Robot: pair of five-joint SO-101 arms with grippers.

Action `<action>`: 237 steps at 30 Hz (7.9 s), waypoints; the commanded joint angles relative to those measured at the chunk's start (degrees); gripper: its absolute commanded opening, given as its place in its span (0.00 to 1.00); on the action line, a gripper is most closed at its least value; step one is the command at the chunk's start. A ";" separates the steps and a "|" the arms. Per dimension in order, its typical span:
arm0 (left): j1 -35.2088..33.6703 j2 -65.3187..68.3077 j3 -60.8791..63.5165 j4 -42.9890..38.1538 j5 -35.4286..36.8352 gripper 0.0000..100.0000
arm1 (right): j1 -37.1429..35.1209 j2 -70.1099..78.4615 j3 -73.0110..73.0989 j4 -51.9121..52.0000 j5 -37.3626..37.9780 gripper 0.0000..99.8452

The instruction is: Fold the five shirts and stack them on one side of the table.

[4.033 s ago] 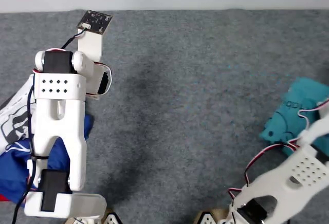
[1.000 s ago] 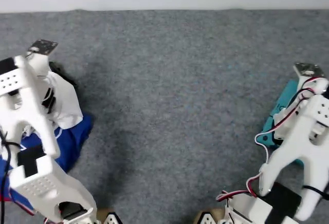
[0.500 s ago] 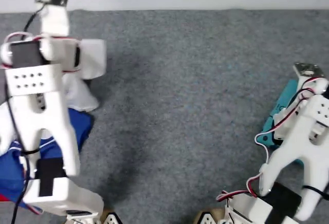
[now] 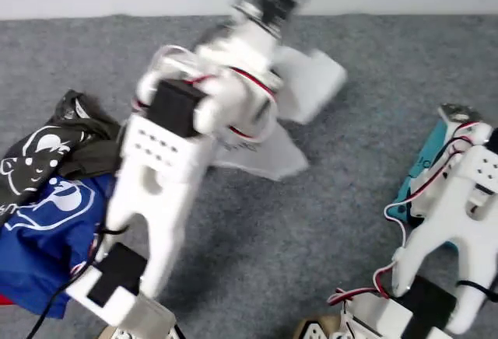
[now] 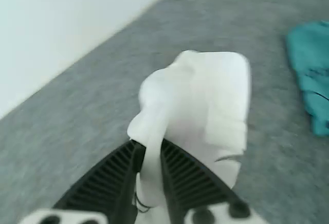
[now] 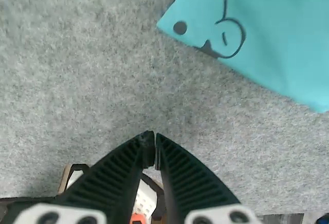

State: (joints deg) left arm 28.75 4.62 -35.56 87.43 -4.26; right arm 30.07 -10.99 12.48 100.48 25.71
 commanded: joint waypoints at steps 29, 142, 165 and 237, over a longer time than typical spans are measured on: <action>-3.52 -7.74 8.13 13.10 1.85 0.18 | -19.91 -1.98 -8.79 2.07 -0.53 0.16; 8.53 7.21 50.51 -13.45 0.62 0.00 | -18.86 7.96 -16.44 0.04 12.04 0.01; -1.14 -10.81 50.24 8.18 -11.08 0.16 | -18.77 8.40 -16.79 -1.80 12.40 0.01; -20.66 -18.29 21.23 8.26 -11.34 0.00 | -16.57 -8.31 -30.77 -2.33 12.48 0.01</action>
State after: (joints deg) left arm 11.16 -7.34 -8.22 97.89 -14.73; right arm 14.24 -12.75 -11.96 97.93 38.29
